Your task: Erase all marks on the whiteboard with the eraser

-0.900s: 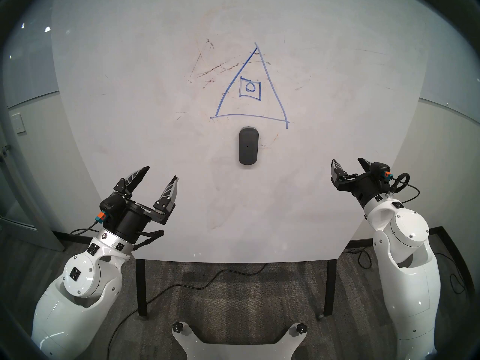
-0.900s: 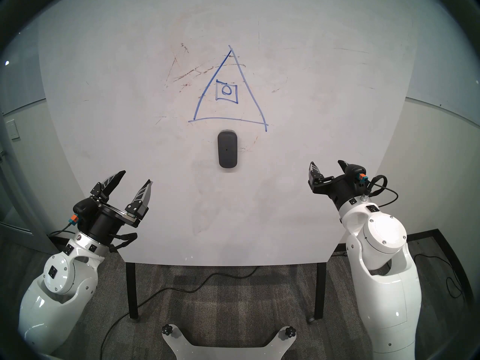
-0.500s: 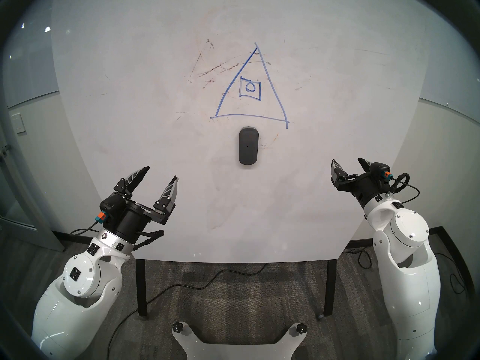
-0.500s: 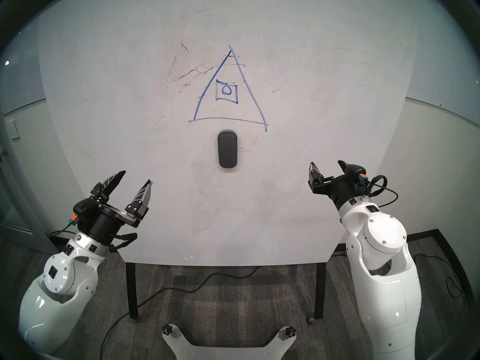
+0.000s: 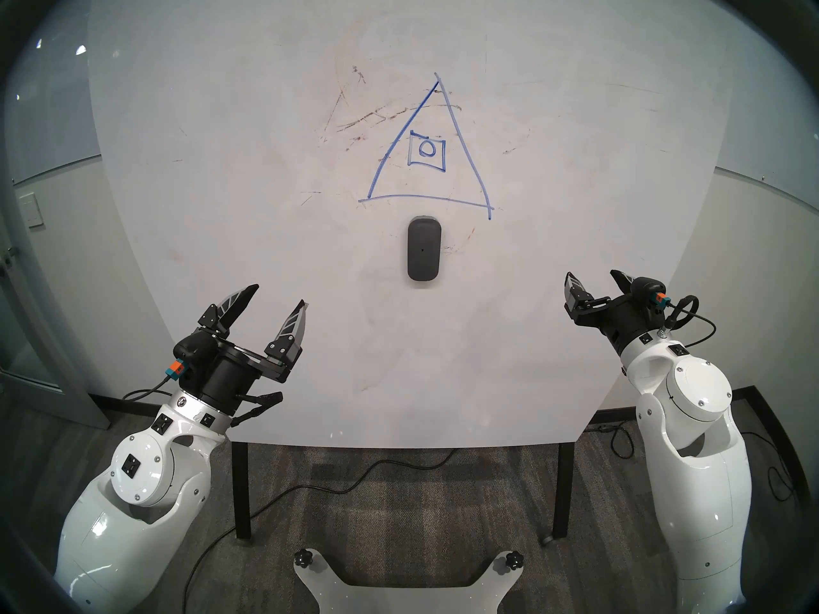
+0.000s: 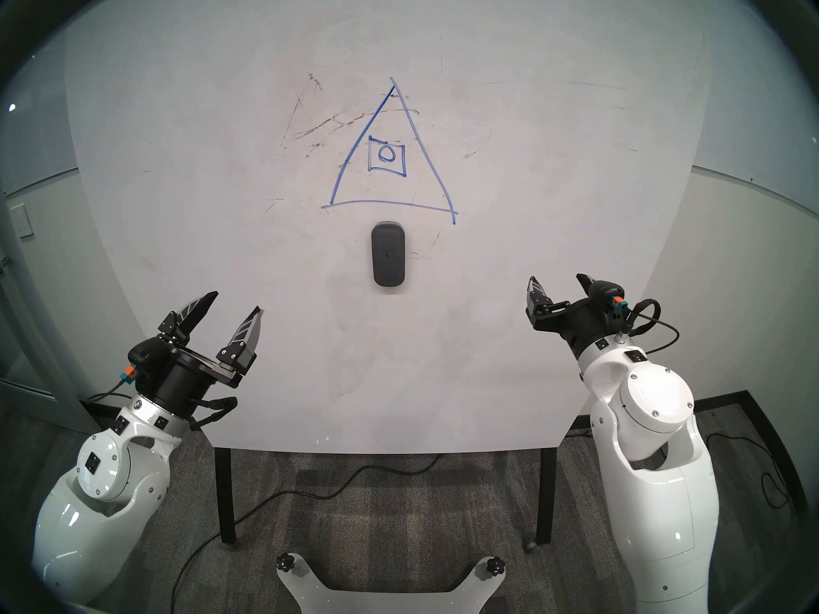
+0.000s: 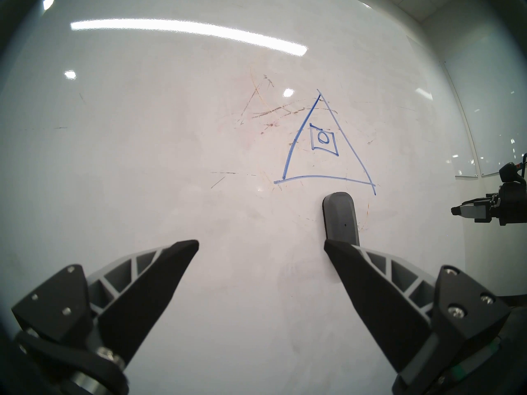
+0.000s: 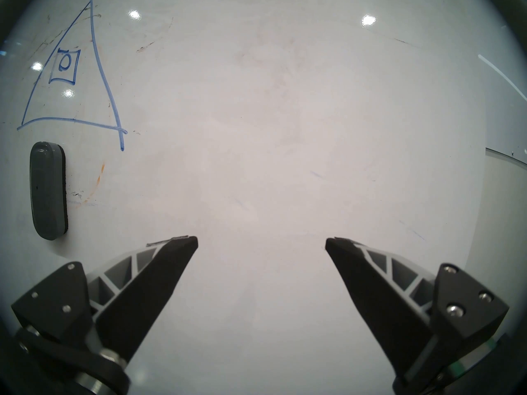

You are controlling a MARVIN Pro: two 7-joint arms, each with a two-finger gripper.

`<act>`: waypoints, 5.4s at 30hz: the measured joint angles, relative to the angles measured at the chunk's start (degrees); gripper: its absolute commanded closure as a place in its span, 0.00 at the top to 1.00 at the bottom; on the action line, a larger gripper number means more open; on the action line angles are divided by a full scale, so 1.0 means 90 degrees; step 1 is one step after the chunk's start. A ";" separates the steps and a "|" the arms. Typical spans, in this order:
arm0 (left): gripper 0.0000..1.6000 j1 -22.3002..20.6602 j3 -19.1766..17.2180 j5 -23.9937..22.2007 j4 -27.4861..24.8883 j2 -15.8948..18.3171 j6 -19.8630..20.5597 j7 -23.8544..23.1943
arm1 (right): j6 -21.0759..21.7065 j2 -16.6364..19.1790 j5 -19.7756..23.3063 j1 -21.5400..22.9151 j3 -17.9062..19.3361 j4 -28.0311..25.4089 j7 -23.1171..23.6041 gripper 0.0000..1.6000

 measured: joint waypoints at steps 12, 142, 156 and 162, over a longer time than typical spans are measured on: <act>1.00 -0.0591 0.0503 -0.0061 0.0200 -0.0086 0.0325 0.0106 | 0.0000 0.0000 0.0000 -0.0002 0.0000 0.0002 -0.0001 1.00; 1.00 -0.4699 0.3634 0.2509 0.3030 -0.3474 0.1934 0.2620 | 0.0002 0.0000 0.0001 -0.0006 0.0000 0.0008 -0.0004 1.00; 0.89 -0.4772 0.3602 0.2552 0.3140 -0.3518 0.1965 0.2752 | 0.0002 0.0000 0.0001 -0.0006 0.0000 0.0008 -0.0005 1.00; 0.69 -0.4779 0.3663 0.2572 0.3154 -0.3518 0.1978 0.2723 | 0.0002 0.0000 0.0001 -0.0006 0.0000 0.0008 -0.0005 1.00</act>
